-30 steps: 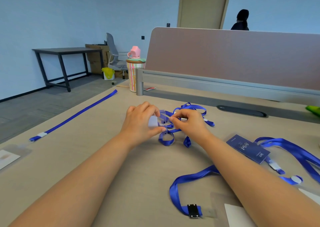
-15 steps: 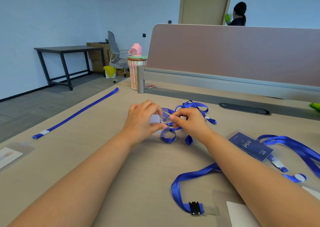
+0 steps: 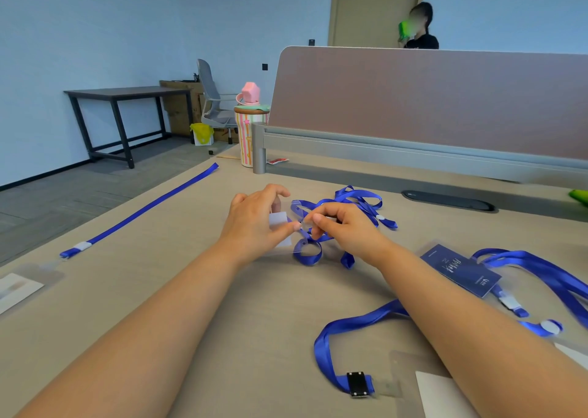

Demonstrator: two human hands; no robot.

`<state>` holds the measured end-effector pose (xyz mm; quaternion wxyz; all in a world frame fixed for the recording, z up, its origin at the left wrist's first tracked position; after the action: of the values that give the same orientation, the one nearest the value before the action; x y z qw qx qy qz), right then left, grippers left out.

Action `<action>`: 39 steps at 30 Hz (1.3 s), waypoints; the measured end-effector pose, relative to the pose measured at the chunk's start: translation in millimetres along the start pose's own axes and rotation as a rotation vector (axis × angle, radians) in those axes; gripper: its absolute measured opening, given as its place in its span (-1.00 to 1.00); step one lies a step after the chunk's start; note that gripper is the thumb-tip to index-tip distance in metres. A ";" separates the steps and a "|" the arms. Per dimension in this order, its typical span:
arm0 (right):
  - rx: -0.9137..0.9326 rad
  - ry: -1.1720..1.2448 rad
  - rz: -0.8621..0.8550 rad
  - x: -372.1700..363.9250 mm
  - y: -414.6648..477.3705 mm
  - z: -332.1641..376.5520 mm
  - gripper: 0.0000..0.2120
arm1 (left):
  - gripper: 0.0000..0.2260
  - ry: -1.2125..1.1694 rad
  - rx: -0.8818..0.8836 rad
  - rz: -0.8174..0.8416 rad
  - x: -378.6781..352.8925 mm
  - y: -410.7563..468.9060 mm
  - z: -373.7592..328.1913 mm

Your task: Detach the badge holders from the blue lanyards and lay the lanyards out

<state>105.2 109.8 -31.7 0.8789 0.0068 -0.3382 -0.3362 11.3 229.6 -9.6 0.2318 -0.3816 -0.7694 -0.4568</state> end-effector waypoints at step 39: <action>0.117 -0.318 -0.121 2.2 -1.9 16.4 -0.93 | -0.86 0.295 -0.138 0.083 -2.1 3.9 -18.5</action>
<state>95.5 110.6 -18.2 0.7907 0.0250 -0.4908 -0.3651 15.9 213.7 -0.2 0.3342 -0.3566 -0.6776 -0.5496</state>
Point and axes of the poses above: each hand's wrist, its own y-axis towards the middle knuckle, its own x-axis out of the back of the hand, z = x × y, the point moved 6 cm from there along y, towards the middle knuckle, and after that the axes turned 7 degrees about -y, right-handed, at the moved point
